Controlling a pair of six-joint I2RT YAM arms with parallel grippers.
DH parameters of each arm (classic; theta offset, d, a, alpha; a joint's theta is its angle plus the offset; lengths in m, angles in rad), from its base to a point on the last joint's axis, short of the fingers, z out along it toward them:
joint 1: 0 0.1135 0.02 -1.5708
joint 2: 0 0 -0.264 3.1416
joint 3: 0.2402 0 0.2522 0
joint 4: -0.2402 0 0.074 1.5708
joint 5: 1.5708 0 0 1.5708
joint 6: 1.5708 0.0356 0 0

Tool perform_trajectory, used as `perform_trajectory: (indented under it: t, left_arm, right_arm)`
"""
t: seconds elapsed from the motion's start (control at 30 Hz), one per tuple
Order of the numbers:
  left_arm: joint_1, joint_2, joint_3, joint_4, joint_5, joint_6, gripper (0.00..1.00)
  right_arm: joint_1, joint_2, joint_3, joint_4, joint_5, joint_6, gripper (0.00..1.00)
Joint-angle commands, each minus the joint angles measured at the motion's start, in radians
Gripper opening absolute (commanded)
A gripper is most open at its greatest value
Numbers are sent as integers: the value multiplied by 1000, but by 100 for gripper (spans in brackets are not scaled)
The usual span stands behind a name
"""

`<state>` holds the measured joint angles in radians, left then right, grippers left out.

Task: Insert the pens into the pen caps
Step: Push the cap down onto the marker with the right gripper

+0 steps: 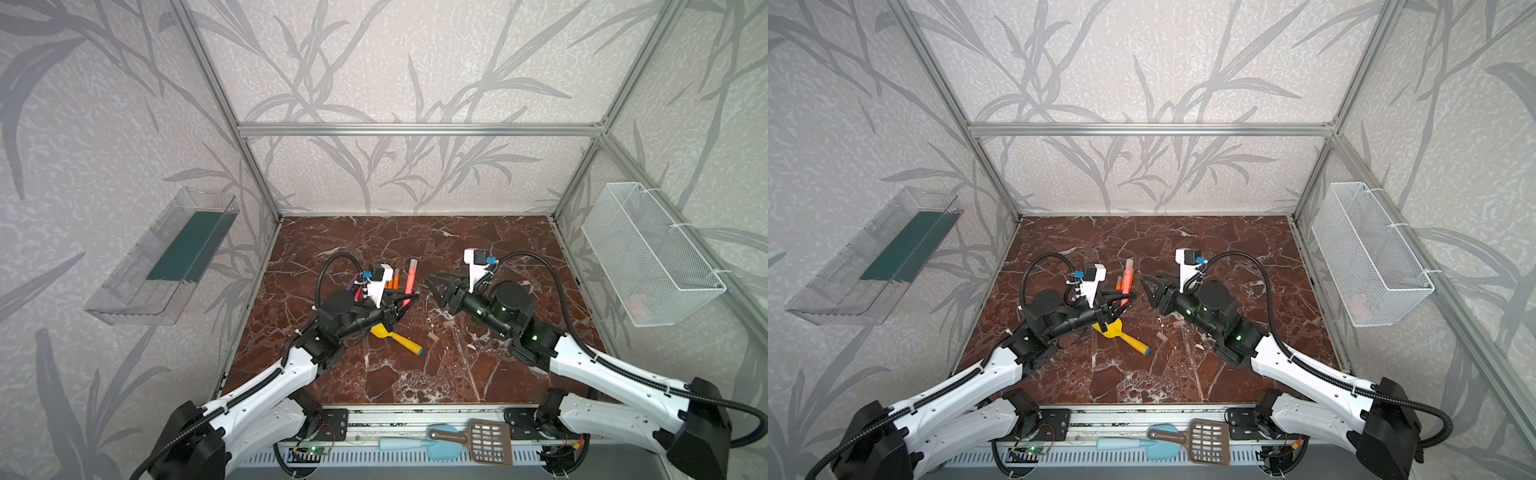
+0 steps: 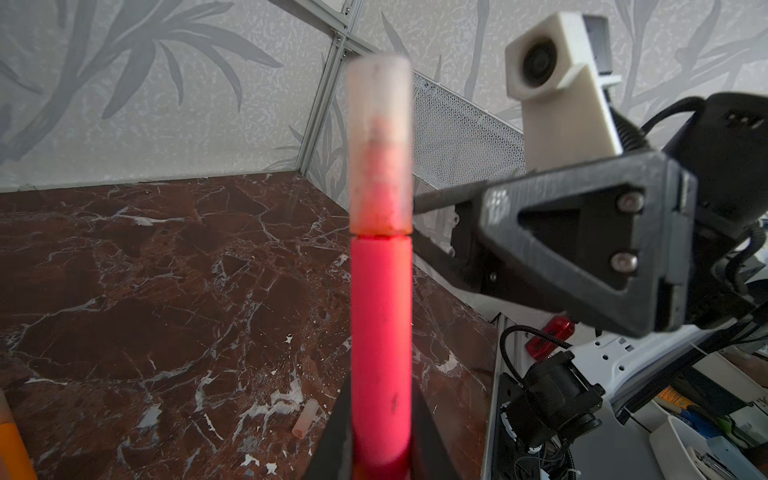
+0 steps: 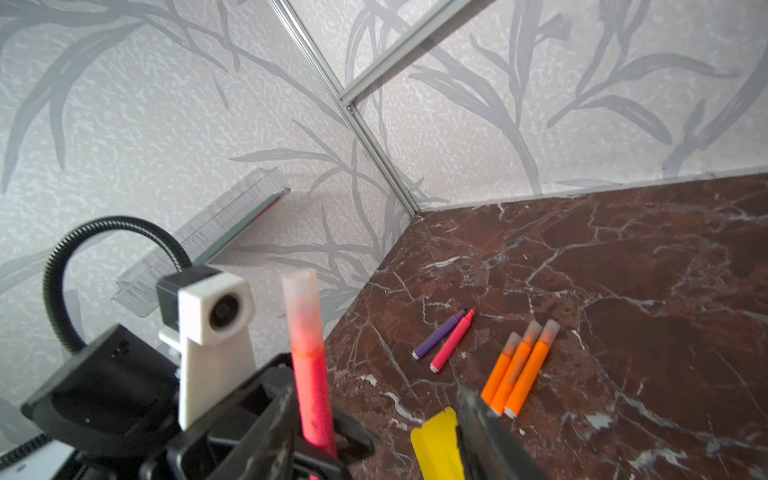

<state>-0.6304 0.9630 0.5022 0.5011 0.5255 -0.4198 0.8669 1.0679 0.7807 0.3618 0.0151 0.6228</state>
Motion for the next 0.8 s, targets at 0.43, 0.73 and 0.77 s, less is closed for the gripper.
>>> perform_trajectory:
  t: [0.43,0.73,0.77]
  left_arm:
    - [0,-6,10,6,-5,19,0]
    - [-1,4,13,4,-1,23,0]
    - [0,3,13,2,-2,24,0]
  right_arm:
    - [3,247,272,-93,-82,6,54]
    - [2,235,298,-112,-84,-5,55]
    - [3,234,299,-112,-84,-5,55]
